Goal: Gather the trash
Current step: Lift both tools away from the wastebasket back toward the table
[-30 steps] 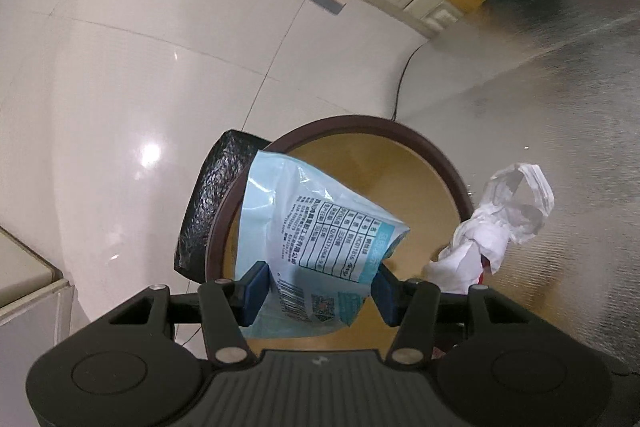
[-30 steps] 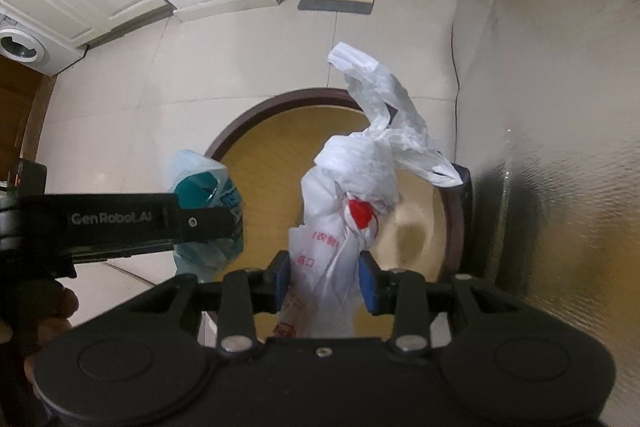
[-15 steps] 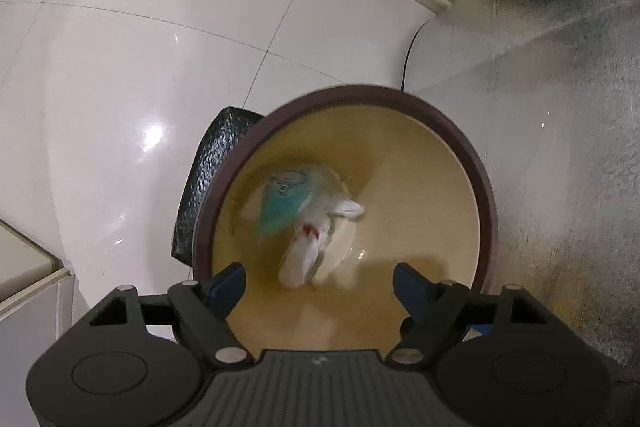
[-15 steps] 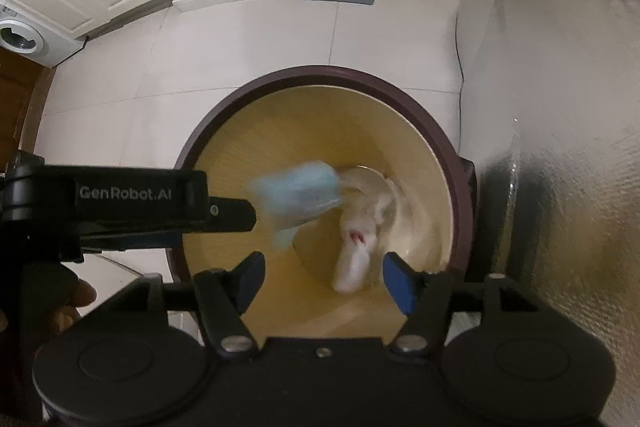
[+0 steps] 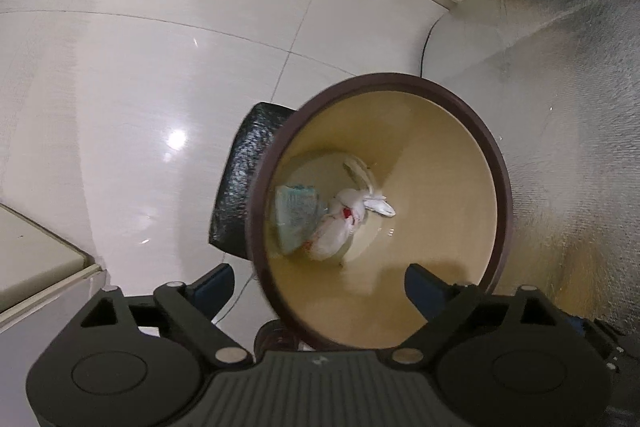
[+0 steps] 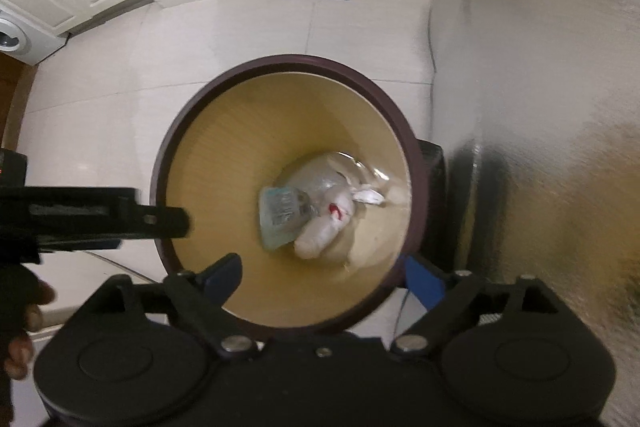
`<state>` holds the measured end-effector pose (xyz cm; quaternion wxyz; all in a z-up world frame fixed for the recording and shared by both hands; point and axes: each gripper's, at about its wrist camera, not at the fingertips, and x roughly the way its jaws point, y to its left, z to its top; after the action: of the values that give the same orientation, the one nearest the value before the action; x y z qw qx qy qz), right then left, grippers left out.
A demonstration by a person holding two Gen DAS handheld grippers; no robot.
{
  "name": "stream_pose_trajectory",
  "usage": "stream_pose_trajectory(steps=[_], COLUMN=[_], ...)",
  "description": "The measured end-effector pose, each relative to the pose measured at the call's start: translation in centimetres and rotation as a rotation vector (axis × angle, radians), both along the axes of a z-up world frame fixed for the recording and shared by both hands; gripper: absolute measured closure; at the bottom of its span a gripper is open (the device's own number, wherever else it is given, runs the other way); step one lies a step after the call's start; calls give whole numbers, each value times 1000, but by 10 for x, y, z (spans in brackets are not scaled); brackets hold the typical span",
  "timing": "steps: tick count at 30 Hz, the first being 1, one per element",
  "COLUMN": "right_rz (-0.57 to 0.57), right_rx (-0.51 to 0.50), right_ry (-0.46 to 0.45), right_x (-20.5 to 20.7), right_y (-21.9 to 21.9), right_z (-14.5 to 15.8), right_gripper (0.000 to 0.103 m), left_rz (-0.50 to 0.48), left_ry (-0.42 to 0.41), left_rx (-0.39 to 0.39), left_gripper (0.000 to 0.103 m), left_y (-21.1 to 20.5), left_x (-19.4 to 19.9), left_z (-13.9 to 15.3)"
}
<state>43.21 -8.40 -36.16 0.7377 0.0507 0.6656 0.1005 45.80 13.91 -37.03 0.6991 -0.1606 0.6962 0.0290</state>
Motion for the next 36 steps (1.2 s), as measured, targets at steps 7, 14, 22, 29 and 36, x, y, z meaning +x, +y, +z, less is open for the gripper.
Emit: stream_pose_trajectory(steps=[7, 14, 22, 29, 36], right_rz=[9, -15, -29, -42, -37], right_rx=[-26, -64, -68, -63, -62], right_ry=[-30, -83, -127, -188, -273], right_x=[-6, -17, -34, -56, -93], right_y=[-1, -6, -8, -14, -22], right_z=[18, 43, 75, 113, 162], right_gripper=[4, 0, 0, 0, 0], left_rz=[-35, -115, -180, -181, -154], left_ry=[-37, -75, -129, -205, -297], left_rx=[40, 85, 116, 124, 116], left_gripper=[0, 0, 0, 0, 0], left_y=[11, 11, 5, 0, -9], left_x=[-15, -33, -60, -89, -124], left_z=[26, 50, 83, 121, 169])
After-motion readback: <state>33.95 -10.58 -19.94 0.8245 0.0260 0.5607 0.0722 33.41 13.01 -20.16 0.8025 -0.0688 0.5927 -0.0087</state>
